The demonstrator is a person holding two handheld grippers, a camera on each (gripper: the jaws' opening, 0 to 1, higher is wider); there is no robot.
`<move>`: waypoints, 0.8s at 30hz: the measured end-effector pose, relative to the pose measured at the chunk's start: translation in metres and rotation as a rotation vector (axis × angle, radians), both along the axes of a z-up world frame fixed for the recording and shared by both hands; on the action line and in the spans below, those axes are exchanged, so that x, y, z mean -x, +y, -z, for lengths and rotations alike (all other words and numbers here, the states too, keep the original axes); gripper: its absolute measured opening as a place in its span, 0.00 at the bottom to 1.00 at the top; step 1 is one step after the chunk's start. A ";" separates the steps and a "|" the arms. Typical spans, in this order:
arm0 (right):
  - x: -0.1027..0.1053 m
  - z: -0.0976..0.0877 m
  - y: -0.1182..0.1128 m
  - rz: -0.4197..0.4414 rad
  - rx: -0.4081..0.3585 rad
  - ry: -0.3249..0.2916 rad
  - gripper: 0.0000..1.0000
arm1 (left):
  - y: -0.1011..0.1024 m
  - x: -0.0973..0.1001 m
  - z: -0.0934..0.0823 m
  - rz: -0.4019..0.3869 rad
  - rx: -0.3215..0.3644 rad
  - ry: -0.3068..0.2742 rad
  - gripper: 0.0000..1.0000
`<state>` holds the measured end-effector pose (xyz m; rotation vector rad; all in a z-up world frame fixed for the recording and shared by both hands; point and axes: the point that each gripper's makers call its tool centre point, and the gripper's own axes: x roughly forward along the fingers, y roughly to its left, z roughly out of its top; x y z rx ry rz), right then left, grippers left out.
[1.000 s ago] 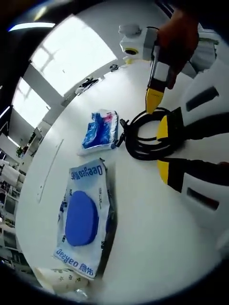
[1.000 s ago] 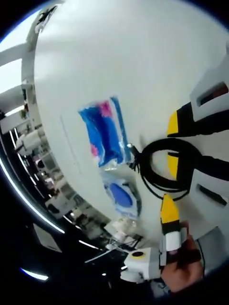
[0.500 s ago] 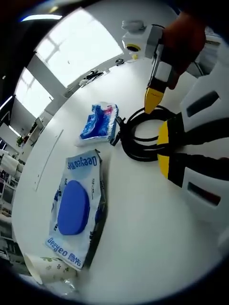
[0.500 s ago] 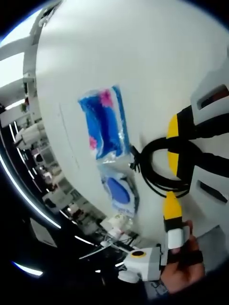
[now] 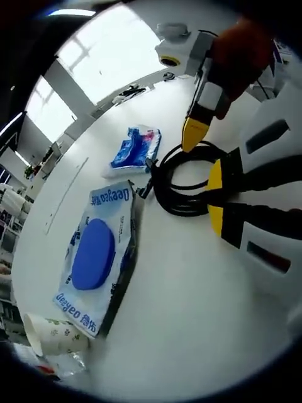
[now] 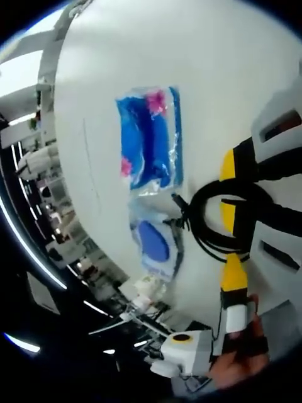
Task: Arrange the tabletop items into an orderly group along one side of the table until the central work area is clear of visible clutter.
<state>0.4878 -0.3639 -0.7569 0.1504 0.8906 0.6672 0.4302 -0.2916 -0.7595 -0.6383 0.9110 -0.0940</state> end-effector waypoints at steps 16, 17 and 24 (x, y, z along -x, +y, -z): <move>0.012 -0.014 -0.015 0.029 -0.006 -0.035 0.12 | 0.016 0.016 -0.015 0.032 -0.022 -0.050 0.06; 0.014 -0.014 -0.016 0.027 -0.004 -0.037 0.12 | 0.017 0.017 -0.016 0.032 -0.023 -0.052 0.06; 0.031 -0.016 -0.030 0.033 0.002 -0.040 0.13 | 0.038 0.028 -0.024 0.067 -0.070 -0.087 0.07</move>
